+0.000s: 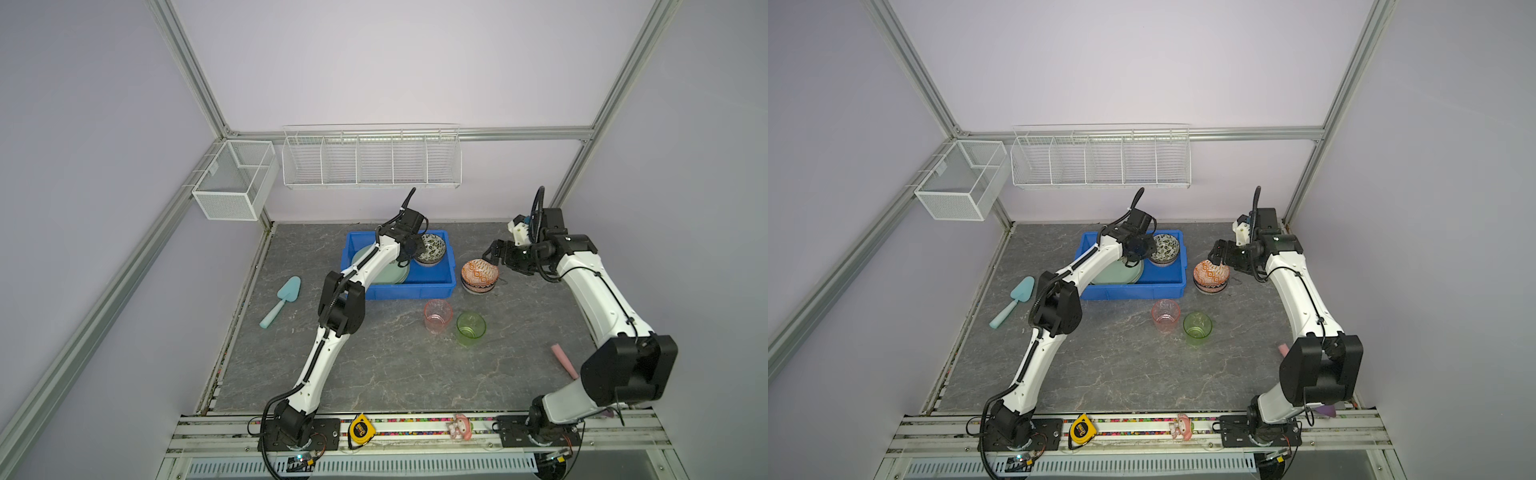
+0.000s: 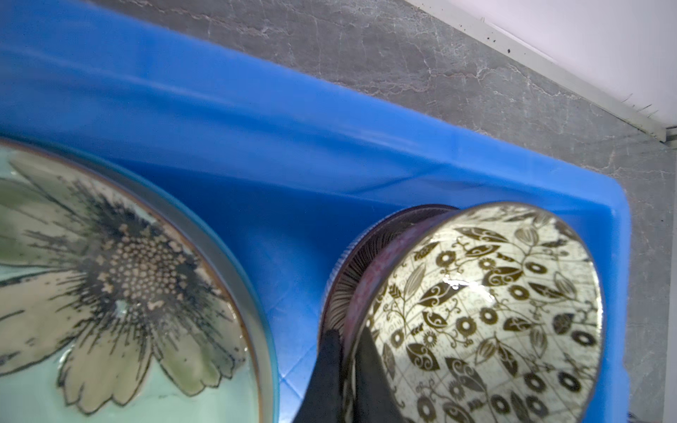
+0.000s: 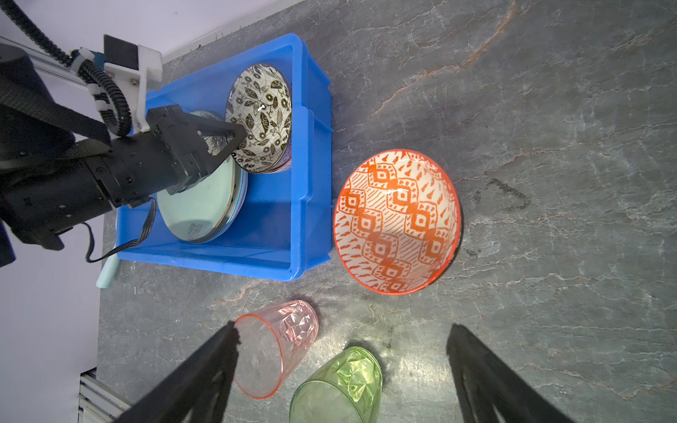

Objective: Place the mixed dishes into the plastic bin
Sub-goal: 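Lower the leaf bowl into the bin beside the striped bowl with the left gripper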

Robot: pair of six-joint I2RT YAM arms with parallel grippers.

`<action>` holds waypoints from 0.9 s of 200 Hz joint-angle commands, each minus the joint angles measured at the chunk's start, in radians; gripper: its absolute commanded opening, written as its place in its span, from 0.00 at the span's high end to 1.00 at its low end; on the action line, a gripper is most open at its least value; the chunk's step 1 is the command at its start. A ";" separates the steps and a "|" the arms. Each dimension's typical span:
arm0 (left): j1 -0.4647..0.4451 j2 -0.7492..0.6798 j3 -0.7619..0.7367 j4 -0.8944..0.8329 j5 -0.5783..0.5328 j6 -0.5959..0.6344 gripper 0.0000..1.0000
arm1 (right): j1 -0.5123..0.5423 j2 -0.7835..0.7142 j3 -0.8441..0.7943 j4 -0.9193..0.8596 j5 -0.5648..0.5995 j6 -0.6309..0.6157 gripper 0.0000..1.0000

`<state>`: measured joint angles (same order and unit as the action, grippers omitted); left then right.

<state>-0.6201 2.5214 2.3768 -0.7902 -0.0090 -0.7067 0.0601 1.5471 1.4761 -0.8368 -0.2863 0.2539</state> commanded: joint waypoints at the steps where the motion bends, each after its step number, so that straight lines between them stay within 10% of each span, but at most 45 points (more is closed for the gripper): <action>1: -0.006 0.004 0.039 0.011 0.012 0.007 0.85 | -0.008 -0.007 -0.009 0.007 -0.018 -0.019 0.09; 138: -0.006 -0.006 0.072 -0.016 0.019 0.026 0.64 | -0.019 -0.011 -0.003 0.003 -0.019 -0.021 0.08; 180: -0.009 -0.032 0.071 -0.037 0.019 0.046 0.42 | -0.019 -0.004 0.002 -0.010 -0.011 -0.017 0.08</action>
<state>-0.6220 2.5214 2.4107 -0.7959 0.0078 -0.6769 0.0471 1.5467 1.4761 -0.8375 -0.2867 0.2539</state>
